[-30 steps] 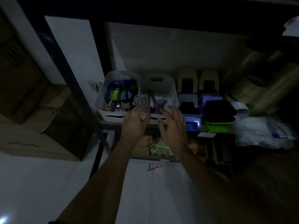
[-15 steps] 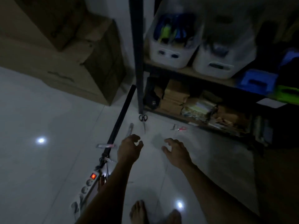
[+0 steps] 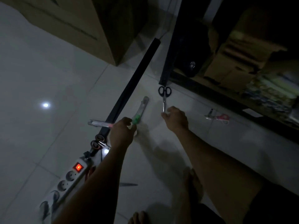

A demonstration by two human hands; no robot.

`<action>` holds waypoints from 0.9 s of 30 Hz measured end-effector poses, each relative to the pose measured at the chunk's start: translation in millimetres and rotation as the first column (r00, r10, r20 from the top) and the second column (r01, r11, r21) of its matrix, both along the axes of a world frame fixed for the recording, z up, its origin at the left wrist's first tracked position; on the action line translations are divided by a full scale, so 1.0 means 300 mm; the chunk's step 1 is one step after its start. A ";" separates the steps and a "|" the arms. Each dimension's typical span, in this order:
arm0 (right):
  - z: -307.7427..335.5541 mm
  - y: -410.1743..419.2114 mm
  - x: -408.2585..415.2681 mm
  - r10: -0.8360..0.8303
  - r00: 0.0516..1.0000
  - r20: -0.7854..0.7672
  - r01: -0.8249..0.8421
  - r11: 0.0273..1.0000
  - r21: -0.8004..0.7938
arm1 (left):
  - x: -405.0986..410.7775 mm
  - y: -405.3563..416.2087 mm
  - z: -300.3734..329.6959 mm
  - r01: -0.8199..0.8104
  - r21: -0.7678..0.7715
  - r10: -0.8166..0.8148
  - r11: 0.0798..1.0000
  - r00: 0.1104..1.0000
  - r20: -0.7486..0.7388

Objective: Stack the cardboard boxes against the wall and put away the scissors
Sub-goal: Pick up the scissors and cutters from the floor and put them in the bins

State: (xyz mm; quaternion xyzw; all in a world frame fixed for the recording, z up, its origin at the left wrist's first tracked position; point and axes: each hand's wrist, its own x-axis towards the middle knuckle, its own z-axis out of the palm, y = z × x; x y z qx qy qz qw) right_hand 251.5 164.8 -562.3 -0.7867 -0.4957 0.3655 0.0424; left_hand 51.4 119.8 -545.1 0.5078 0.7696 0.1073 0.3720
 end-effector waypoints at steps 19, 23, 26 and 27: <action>-0.277 0.151 -0.041 -0.307 0.949 -0.072 0.300 0.949 -0.093 | 0.061 0.106 -0.195 -0.035 -0.133 0.029 0.991 0.998 -0.049; -0.103 0.032 -0.044 -0.395 0.887 -0.238 0.354 0.914 -0.198 | 0.073 0.002 0.004 -0.067 -0.157 0.063 0.985 0.997 -0.033; 0.138 -0.080 -0.017 -0.453 0.836 -0.309 0.395 0.888 -0.235 | 0.081 -0.098 0.224 -0.068 -0.112 0.070 0.991 0.998 0.011; 0.224 -0.120 -0.013 -0.467 0.826 -0.316 0.404 0.881 -0.246 | 0.084 -0.127 0.299 -0.070 -0.103 0.074 0.992 0.997 0.037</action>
